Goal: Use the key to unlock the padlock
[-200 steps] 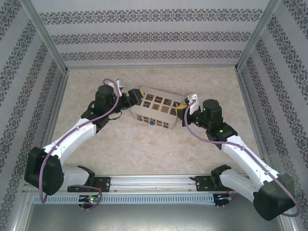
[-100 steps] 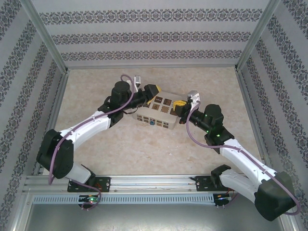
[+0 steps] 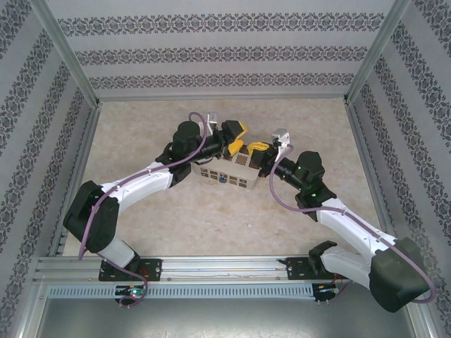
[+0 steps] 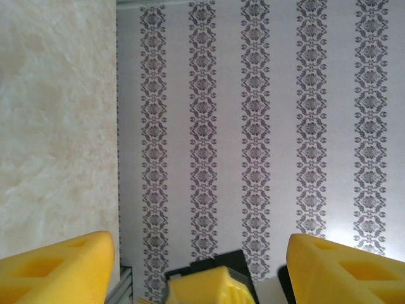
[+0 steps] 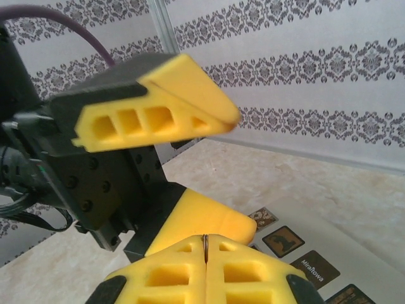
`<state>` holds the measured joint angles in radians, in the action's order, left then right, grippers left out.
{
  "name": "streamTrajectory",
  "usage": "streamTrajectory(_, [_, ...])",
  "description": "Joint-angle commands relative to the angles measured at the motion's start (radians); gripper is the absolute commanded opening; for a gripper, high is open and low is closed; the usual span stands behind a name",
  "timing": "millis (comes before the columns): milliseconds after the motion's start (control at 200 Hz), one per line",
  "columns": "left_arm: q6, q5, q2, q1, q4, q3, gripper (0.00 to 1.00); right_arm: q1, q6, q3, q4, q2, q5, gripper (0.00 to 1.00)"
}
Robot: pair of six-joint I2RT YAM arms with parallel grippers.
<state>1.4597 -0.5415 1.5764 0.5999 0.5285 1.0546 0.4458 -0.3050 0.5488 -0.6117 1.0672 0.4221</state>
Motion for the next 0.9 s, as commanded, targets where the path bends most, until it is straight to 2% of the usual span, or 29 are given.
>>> streamTrajectory(0, [0.043, -0.009, 0.001, 0.019, 0.077, 0.026, 0.72, 0.016, -0.019, 0.051, -0.077, 0.022, 0.038, 0.0])
streamTrajectory(275, [0.064, -0.011, 0.02, 0.024, 0.102, 0.025, 0.73, 0.025, -0.023, 0.106, -0.109, 0.086, 0.063, 0.0])
streamTrajectory(495, [0.061, -0.012, 0.025, 0.029, 0.119, 0.032, 0.69, 0.035, -0.036, 0.134, -0.129, 0.132, 0.074, 0.0])
streamTrajectory(894, [0.037, 0.013, -0.001, 0.028, 0.113, 0.035, 0.63, 0.039, -0.023, 0.078, -0.129, 0.118, 0.035, 0.0])
